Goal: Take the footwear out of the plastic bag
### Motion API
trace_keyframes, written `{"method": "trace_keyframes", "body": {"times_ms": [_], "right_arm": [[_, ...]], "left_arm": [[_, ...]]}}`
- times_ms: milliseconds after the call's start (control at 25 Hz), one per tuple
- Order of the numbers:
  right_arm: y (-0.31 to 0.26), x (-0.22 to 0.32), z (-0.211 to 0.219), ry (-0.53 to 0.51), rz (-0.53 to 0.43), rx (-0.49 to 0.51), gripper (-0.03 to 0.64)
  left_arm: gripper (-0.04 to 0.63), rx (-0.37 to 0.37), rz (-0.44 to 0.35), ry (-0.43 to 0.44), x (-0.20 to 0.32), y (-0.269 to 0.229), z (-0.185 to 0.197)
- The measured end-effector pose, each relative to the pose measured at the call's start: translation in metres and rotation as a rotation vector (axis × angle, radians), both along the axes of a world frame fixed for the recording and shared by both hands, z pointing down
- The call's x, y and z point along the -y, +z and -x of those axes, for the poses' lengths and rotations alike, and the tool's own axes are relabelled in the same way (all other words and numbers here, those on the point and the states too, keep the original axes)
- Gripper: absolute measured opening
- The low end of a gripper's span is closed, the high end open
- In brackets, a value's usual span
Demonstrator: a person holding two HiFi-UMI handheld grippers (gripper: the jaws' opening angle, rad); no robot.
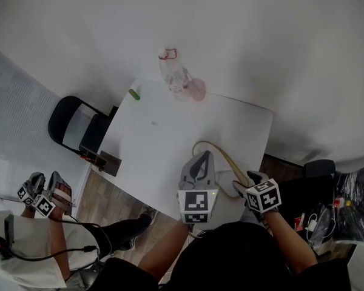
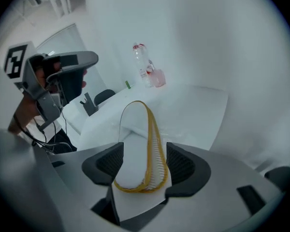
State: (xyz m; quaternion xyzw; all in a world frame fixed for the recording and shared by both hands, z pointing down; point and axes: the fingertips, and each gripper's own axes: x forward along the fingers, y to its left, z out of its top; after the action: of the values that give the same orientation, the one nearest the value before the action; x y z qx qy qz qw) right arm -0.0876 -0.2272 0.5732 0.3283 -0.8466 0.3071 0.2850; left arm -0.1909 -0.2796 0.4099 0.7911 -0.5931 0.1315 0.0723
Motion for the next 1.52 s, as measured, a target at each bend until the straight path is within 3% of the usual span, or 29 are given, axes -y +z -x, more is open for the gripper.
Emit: {"method": "trace_keyframes", "body": {"times_ms": [240,360,520,640,760,840,920,1040,1160,1520], "right_arm": [[-0.077,0.011,0.004,-0.069,-0.165,0.048,0.265],[-0.141,0.026,0.012,-0.105,-0.347,0.072,0.265],[-0.244,0.035,0.019,-0.136,-0.626,0.157,0.264],[-0.301,0.034,0.012,-0.108,-0.791,0.178,0.262],[-0.333,0.036,-0.006,-0.019,-0.884,0.169,0.234],[-0.345,0.037,-0.023,0.078,-0.922,0.183,0.173],[-0.348,0.036,-0.038,0.169,-0.937,0.222,0.043],[-0.326,0.024,-0.044,0.254,-0.858,0.289,0.025],[-0.303,0.012,-0.044,0.314,-0.801,0.293,0.020],[-0.303,0.008,-0.043,0.360,-0.841,0.259,0.018]], "left_arm": [[0.023,-0.033,0.010,-0.024,-0.001,-0.011,0.003],[0.023,-0.043,-0.012,-0.037,-0.003,-0.039,0.005],[0.023,-0.080,-0.107,-0.028,-0.007,-0.090,-0.005],[0.023,-0.134,-0.146,-0.013,-0.011,-0.117,-0.015],[0.023,-0.160,-0.181,-0.022,-0.012,-0.140,-0.020],[0.023,-0.163,-0.204,-0.032,-0.010,-0.150,-0.024],[0.023,-0.176,-0.212,-0.035,-0.010,-0.154,-0.030],[0.023,-0.164,-0.209,-0.036,-0.015,-0.150,-0.040],[0.023,-0.129,-0.199,-0.025,-0.020,-0.144,-0.053],[0.023,-0.032,-0.201,-0.016,-0.030,-0.140,-0.068]]}}
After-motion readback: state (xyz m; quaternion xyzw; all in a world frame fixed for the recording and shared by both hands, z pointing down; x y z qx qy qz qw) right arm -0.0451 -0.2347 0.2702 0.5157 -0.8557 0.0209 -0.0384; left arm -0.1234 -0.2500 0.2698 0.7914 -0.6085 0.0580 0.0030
